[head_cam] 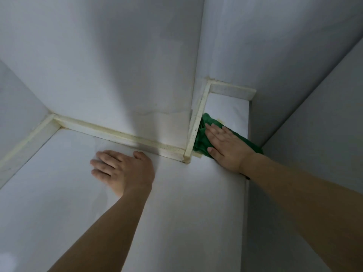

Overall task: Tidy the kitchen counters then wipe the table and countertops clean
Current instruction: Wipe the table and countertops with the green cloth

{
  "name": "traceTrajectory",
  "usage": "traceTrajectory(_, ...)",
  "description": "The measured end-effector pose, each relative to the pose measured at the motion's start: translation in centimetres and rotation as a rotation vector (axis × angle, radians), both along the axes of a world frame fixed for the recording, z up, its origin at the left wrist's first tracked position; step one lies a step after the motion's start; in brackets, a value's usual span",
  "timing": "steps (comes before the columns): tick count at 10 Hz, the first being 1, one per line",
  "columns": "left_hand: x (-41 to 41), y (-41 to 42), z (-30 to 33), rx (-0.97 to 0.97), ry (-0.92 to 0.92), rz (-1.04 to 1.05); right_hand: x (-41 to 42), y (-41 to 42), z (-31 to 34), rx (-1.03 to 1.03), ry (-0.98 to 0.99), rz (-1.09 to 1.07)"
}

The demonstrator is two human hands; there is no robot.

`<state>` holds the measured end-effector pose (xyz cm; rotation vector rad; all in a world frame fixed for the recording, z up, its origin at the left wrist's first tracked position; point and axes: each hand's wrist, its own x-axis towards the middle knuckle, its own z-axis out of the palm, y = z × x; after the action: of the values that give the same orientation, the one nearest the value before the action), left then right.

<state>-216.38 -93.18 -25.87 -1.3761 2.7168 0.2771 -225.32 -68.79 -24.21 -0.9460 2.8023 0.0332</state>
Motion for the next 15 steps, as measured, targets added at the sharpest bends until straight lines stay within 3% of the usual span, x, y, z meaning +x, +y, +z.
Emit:
traceTrajectory(2, 0.1, 0.2, 0.4, -0.002, -0.002, -0.006, 3.4, 3.2, -0.9, -0.033, 0.002, -0.055)
traceTrajectory(5, 0.0, 0.2, 0.0, -0.013, -0.003, -0.009, -2.5, 0.1, -0.3, -0.033, 0.016, -0.137)
traceTrajectory(8, 0.1, 0.2, 0.2, -0.003, -0.001, -0.010, 1.0, 2.7, -1.0, -0.077, 0.011, -0.090)
traceTrajectory(11, 0.0, 0.1, -0.2, -0.025, 0.008, -0.007, -5.3, -0.7, 0.0, 0.014, 0.000, -0.136)
traceTrajectory(13, 0.0, 0.1, 0.1, -0.008, 0.009, -0.004, -1.7, 0.5, -0.6, -0.057, 0.003, -0.127)
traceTrajectory(15, -0.1, 0.1, -0.1, -0.017, 0.007, 0.006, -4.0, -0.1, -0.2, -0.025, 0.002, -0.131)
